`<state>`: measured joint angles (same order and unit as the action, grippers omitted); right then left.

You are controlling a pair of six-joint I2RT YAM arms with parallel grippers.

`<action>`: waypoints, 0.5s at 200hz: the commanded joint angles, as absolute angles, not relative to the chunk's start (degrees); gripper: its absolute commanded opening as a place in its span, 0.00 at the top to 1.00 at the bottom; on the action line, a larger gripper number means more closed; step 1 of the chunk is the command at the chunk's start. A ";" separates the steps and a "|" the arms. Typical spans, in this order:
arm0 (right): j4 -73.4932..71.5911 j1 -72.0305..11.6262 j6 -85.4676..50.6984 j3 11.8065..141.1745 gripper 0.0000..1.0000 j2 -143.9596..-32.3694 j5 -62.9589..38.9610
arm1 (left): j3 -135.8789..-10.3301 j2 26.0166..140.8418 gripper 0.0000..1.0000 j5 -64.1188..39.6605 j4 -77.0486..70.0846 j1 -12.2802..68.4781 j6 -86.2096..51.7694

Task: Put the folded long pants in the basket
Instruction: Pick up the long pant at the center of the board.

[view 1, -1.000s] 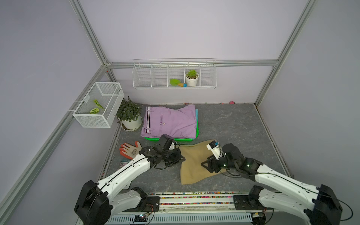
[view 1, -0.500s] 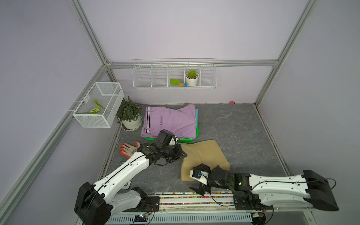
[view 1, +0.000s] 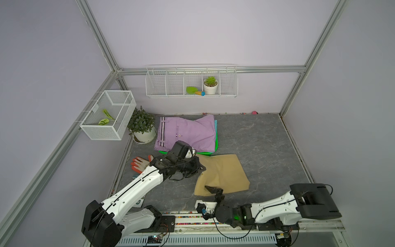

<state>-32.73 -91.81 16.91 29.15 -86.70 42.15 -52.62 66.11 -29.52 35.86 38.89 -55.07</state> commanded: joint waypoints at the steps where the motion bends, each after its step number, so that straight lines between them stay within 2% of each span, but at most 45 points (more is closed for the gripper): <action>1: -42.24 -92.22 18.74 30.00 0.03 -89.29 51.89 | -55.21 65.82 1.00 -31.06 33.49 38.67 -55.61; 36: -49.05 -92.28 18.66 30.14 0.12 -94.28 56.36 | -55.28 65.98 1.00 -31.08 33.58 38.67 -55.31; 48: -51.82 -92.46 19.03 30.17 0.20 -95.77 57.49 | -55.26 66.09 1.00 -31.04 33.66 38.67 -55.11; 60: -54.56 -92.49 19.32 29.67 0.32 -96.11 58.53 | -55.31 66.25 1.00 -31.13 33.84 38.67 -54.94; 74: -55.94 -92.49 19.15 29.01 0.53 -94.91 59.24 | -55.00 66.18 1.00 -31.05 33.82 38.66 -54.89; 88: -54.50 -92.55 17.78 28.21 0.70 -92.48 59.25 | -54.74 66.00 1.00 -30.93 33.83 38.67 -54.84; 100: -53.64 -92.44 16.67 27.30 0.79 -90.15 58.04 | -54.51 65.93 1.00 -30.96 33.71 38.64 -54.80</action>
<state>-50.81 -92.25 18.83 28.97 -94.61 56.99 -52.62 66.37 -29.65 35.83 38.87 -55.22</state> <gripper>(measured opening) 0.292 0.068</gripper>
